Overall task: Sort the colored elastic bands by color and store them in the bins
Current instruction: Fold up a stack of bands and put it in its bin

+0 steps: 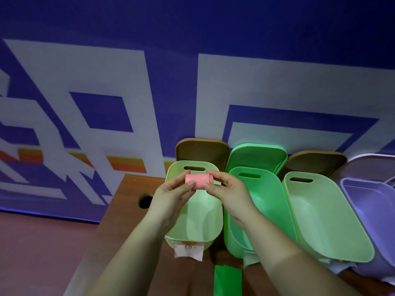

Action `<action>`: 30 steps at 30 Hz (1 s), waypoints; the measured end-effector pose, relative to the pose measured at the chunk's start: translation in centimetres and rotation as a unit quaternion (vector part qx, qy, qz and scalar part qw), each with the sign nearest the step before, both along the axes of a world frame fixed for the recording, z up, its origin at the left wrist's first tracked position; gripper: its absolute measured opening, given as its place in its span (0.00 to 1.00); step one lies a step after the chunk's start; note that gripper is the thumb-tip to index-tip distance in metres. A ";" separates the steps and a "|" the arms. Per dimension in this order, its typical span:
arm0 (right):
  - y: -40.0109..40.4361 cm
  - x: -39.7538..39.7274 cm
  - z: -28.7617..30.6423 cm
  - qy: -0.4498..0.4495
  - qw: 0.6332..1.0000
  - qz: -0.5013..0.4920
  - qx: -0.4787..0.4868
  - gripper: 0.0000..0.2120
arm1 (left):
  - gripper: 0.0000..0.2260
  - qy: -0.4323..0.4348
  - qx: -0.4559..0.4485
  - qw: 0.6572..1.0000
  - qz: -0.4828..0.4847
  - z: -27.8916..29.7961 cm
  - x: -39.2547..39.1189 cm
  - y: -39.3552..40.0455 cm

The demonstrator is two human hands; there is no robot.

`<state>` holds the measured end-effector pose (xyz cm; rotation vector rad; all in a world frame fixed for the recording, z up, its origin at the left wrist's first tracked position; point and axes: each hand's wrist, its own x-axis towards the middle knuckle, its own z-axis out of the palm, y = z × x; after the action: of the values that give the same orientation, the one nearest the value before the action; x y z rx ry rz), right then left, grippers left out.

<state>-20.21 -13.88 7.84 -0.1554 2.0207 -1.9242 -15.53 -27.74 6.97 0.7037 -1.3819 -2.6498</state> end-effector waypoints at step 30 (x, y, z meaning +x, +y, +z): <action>-10.0 -10.5 -14.6 -0.276 0.929 -0.209 0.129 0.17 | 0.13 -0.282 -0.212 0.936 0.014 -13.9 -12.5 -0.7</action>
<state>-30.71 -23.87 -6.74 0.8498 1.9692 -1.6277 -28.08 -28.44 -6.90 1.4630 -1.9595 -2.0749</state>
